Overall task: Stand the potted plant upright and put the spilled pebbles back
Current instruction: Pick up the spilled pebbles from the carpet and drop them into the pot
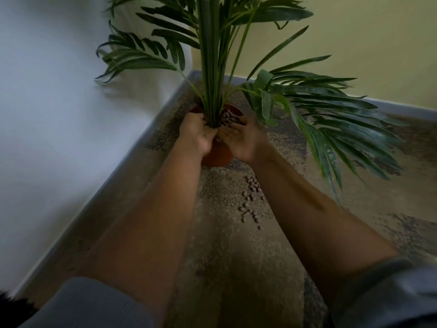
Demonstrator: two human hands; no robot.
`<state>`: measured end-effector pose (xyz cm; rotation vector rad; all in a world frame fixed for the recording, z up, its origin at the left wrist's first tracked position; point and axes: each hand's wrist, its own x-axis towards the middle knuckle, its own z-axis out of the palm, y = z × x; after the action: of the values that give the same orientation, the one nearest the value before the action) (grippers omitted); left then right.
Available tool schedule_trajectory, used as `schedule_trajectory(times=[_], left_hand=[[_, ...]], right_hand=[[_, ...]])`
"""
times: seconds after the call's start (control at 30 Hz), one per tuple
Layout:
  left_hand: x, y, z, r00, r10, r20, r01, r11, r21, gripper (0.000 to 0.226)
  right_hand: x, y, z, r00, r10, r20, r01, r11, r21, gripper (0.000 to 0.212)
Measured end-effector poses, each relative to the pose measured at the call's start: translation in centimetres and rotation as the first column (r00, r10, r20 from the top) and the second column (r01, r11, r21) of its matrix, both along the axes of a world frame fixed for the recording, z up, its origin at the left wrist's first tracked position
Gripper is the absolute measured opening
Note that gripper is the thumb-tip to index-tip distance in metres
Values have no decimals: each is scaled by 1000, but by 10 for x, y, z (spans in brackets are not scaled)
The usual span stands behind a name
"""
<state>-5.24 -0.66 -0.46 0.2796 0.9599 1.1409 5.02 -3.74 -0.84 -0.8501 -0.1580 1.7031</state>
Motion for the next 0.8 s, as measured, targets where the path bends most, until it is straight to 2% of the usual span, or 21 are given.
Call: schedule_trajectory(times=[0.13, 0.2, 0.3, 0.4, 0.47, 0.53, 0.57, 0.63, 0.67, 0.7, 0.73, 0.8], left_hand=[[-1, -10, -10, 998, 69, -10, -69, 998, -9, 37], [3, -21, -20, 994, 80, -69, -80, 997, 7, 27], [13, -40, -45, 943, 80, -323, -26, 986, 167, 12], [22, -60, -68, 790, -17, -613, 221, 941, 258, 13], [26, -69, -82, 710, -123, -693, 365, 906, 214, 13], [30, -74, -95, 584, -191, -789, 466, 875, 133, 13], [32, -76, -101, 499, -204, -842, 504, 859, 91, 14], [33, -82, -114, 340, -221, -914, 565, 825, 11, 22], [34, -85, -123, 287, -251, -924, 590, 807, -36, 27], [34, -88, -130, 235, -308, -922, 617, 780, -103, 32], [34, -92, -137, 196, -363, -911, 643, 749, -160, 38], [35, -99, -151, 118, -465, -877, 692, 672, -263, 53]], right_hand=[[6, -9, -9, 995, 32, 94, -31, 999, -11, 37], [12, -16, -17, 967, 126, 222, -117, 992, -50, 28], [25, -27, -29, 853, 281, 439, -243, 960, -142, 23], [34, -38, -43, 739, 360, 570, -255, 932, -258, 18], [38, -46, -57, 600, 428, 676, -241, 902, -357, 18], [43, -55, -74, 416, 513, 751, -197, 857, -476, 14], [45, -60, -82, 280, 563, 778, -187, 826, -531, 12], [52, -72, -95, -145, 634, 760, -252, 719, -648, 15], [54, -77, -100, -323, 615, 719, -288, 660, -694, 20], [56, -82, -105, -399, 623, 673, -306, 601, -738, 25], [58, -86, -109, -430, 649, 628, -311, 546, -778, 28], [63, -92, -121, -439, 680, 587, -310, 498, -810, 34]])
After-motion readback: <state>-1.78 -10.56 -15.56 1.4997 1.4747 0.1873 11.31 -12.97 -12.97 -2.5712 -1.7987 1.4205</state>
